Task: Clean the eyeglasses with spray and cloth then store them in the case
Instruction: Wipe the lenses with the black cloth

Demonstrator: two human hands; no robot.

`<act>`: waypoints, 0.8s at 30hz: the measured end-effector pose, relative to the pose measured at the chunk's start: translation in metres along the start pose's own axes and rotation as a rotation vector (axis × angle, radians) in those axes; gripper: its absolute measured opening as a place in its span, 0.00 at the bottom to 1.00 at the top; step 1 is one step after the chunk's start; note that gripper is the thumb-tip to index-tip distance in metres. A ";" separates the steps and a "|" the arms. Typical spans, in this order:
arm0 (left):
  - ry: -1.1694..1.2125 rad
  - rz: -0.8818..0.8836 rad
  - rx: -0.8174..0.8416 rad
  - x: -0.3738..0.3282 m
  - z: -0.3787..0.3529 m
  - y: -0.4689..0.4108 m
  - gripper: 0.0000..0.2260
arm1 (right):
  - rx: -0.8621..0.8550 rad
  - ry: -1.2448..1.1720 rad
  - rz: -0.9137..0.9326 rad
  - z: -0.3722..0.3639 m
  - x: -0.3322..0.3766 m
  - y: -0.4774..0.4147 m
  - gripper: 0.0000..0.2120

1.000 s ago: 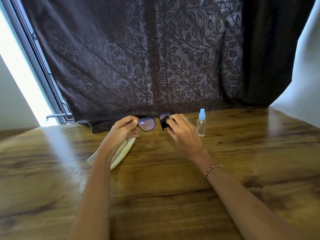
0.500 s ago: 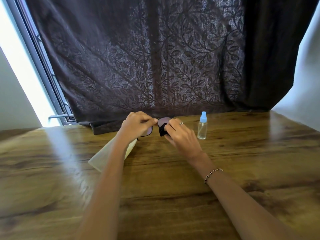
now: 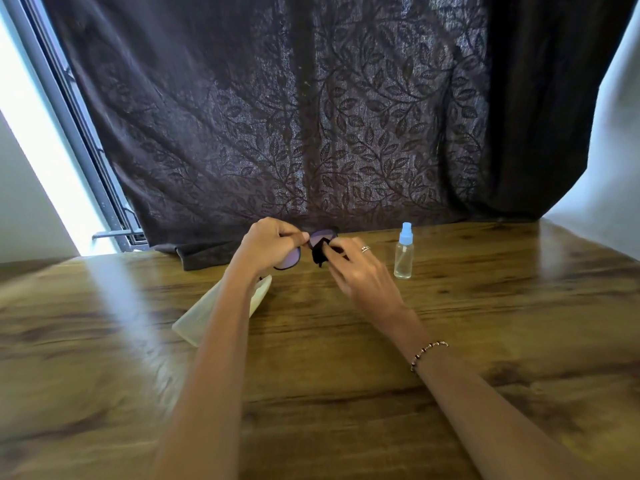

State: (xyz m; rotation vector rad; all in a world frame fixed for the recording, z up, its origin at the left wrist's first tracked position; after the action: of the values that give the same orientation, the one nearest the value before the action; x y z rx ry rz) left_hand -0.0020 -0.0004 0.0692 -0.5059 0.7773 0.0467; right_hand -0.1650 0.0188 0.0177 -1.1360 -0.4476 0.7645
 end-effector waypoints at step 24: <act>-0.011 -0.108 -0.085 -0.011 -0.002 0.000 0.08 | -0.048 0.031 -0.076 0.000 0.005 -0.012 0.12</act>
State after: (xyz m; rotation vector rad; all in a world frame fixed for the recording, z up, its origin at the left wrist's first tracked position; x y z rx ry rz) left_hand -0.0112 -0.0002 0.0756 -0.6275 0.7381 -0.0175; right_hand -0.1573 0.0196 0.0287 -1.1671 -0.4826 0.6720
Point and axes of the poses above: each hand's wrist, its own y-axis away from the middle knuckle, its own z-axis out of the back of the hand, x = y × z, the point moved 4 cm from there along -y, towards the middle knuckle, and after that the axes turned 12 degrees about -x, right-handed, at the moved point
